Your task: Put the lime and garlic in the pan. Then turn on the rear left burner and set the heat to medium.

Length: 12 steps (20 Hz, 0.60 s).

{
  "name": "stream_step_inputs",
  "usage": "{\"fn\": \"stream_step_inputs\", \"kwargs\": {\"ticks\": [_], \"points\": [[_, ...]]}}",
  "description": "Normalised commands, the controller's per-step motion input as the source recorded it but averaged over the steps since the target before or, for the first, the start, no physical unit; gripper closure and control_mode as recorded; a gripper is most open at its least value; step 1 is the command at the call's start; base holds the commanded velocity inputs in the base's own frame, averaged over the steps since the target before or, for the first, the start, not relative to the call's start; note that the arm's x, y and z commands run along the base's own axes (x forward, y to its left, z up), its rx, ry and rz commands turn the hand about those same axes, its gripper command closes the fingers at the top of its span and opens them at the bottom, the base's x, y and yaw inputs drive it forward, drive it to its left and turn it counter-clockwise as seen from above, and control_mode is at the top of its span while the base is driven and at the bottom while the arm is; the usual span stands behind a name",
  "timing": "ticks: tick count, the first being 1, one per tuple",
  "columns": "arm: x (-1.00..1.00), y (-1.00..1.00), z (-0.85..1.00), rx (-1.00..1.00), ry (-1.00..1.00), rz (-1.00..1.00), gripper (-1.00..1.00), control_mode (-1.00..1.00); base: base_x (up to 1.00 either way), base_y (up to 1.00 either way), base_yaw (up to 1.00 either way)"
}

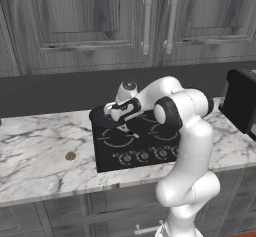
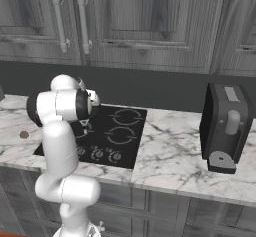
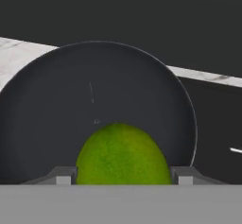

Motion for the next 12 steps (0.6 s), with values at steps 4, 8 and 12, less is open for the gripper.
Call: {"fn": "stream_step_inputs", "kwargs": {"ticks": [4, 8, 12], "points": [[0.21, 0.0, -0.07, -0.02, 0.0, 0.0, 1.0, -1.0, 0.0, 0.0, 0.0], [0.17, 0.0, -0.13, -0.03, 0.0, 0.0, 1.0, -1.0, 0.0, 0.0, 0.0], [0.1, 0.0, -0.14, -0.02, 0.0, 0.0, 1.0, -1.0, 0.0, 0.0, 0.0]]}}
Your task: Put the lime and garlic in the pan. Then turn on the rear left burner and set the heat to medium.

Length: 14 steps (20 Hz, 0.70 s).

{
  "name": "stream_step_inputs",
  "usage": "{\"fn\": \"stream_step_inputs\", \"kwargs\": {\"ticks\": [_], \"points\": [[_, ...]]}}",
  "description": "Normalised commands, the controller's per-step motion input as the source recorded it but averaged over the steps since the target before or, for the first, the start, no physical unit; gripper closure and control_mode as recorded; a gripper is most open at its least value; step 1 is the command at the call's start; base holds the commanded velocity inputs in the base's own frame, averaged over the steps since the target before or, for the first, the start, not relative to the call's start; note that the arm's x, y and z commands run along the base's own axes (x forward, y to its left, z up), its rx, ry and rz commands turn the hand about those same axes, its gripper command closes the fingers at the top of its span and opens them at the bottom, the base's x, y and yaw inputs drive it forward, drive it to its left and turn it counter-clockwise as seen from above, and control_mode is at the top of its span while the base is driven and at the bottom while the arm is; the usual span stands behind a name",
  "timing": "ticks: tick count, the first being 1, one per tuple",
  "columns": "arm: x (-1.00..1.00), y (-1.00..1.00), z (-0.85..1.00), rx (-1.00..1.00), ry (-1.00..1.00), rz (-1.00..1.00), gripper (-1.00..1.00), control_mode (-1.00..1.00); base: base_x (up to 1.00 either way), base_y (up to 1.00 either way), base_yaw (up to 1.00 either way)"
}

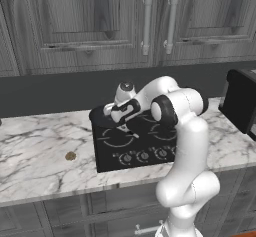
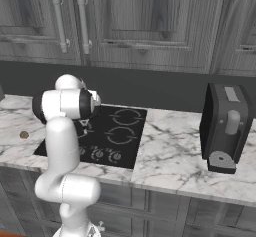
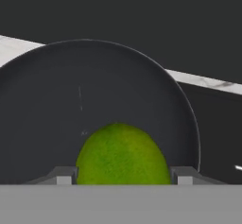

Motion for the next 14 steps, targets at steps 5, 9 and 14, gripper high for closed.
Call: {"fn": "stream_step_inputs", "kwargs": {"ticks": [5, 9, 14], "points": [[0.05, 0.0, -0.11, -0.02, 0.0, 0.0, 1.0, -1.0, 0.0, 0.0, 0.0], [0.0, 0.0, -0.07, -0.01, 0.0, 0.0, 1.0, -1.0, 0.0, 0.0, 0.0], [0.03, 0.0, -0.15, -0.01, 0.0, 0.0, 1.0, -1.0, 0.0, 0.0, 0.0]]}}
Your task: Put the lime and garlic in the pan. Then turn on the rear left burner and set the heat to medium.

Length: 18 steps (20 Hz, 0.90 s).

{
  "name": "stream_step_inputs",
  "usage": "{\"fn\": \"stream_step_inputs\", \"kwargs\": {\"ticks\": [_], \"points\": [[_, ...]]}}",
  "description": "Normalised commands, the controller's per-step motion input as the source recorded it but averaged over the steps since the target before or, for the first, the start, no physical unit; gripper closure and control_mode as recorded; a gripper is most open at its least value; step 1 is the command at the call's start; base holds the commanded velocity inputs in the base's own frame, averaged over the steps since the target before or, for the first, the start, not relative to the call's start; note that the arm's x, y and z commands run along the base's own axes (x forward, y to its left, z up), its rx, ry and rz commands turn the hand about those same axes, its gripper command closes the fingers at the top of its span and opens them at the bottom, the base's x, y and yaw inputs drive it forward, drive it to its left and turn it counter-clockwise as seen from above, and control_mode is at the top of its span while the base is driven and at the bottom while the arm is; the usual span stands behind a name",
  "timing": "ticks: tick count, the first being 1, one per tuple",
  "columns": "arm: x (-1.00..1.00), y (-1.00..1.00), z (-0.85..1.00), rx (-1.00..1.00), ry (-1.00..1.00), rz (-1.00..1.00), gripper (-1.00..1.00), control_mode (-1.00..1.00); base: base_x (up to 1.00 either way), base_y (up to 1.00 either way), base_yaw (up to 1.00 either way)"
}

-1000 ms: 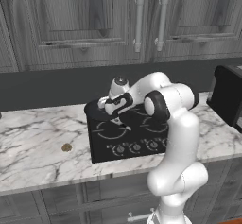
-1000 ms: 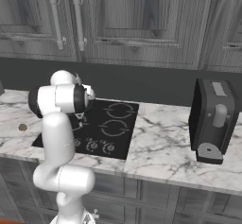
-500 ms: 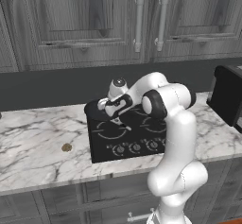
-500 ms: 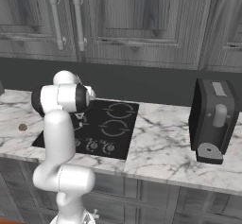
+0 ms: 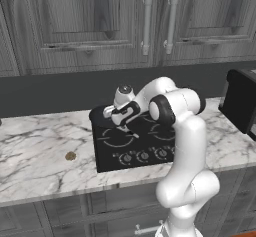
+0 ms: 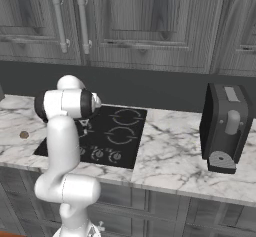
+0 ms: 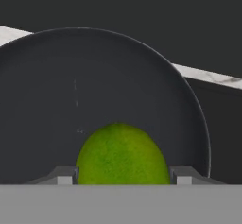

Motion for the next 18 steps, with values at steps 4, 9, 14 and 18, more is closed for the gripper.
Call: {"fn": "stream_step_inputs", "kwargs": {"ticks": [4, 9, 14, 18], "points": [[0.09, 0.0, -0.1, -0.01, 0.0, 0.0, 1.0, -1.0, 0.0, 0.0, 0.0], [0.13, 0.0, -0.05, -0.01, 0.0, 0.0, 1.0, -1.0, 0.0, 0.0, 0.0], [0.21, 0.03, 0.0, -0.01, 0.0, 0.0, 1.0, -1.0, 0.0, 0.0, 0.0], [0.05, 0.01, 0.0, 0.0, 0.01, 0.0, 1.0, -1.0, 0.0, 0.0, 0.0]]}}
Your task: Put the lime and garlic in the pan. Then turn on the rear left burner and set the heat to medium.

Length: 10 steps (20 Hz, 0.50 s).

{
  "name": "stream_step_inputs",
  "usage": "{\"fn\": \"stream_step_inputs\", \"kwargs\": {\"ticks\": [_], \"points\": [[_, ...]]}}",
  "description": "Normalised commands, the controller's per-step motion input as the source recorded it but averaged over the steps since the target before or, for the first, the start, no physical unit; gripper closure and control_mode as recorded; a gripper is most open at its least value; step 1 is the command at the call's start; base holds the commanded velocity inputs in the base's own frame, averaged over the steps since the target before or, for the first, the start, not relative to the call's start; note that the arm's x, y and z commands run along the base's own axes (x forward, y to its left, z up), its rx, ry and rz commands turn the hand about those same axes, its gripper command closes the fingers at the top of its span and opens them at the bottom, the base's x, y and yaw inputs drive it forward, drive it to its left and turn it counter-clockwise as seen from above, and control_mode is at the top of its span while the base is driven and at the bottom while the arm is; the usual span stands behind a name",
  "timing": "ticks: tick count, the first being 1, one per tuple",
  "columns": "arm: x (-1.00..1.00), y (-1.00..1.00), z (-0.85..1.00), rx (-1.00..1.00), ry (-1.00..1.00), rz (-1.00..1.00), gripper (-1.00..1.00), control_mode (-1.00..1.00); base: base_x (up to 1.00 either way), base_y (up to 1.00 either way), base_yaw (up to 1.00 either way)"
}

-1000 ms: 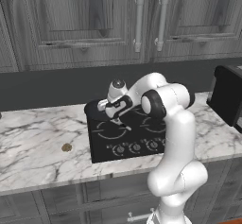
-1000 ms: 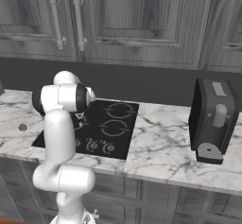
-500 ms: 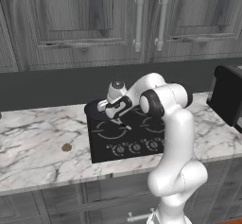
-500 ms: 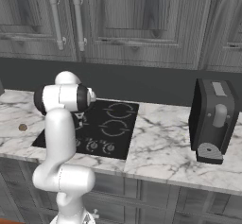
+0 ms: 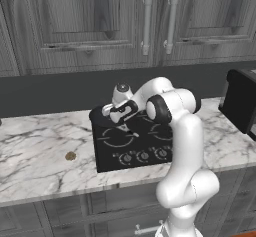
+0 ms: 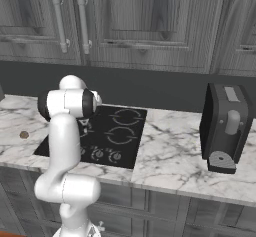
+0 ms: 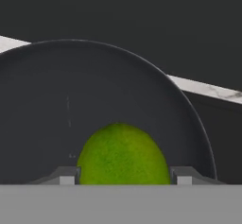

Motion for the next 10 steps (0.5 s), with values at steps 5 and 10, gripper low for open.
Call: {"fn": "stream_step_inputs", "kwargs": {"ticks": [5, 10], "points": [[0.0, 0.0, 0.0, 0.0, 0.0, 0.0, -1.0, -1.0, 0.0, 0.0, 0.0], [0.0, 0.0, 0.0, 0.0, 0.0, 0.0, -1.0, -1.0, 0.0, 0.0, 0.0]]}}
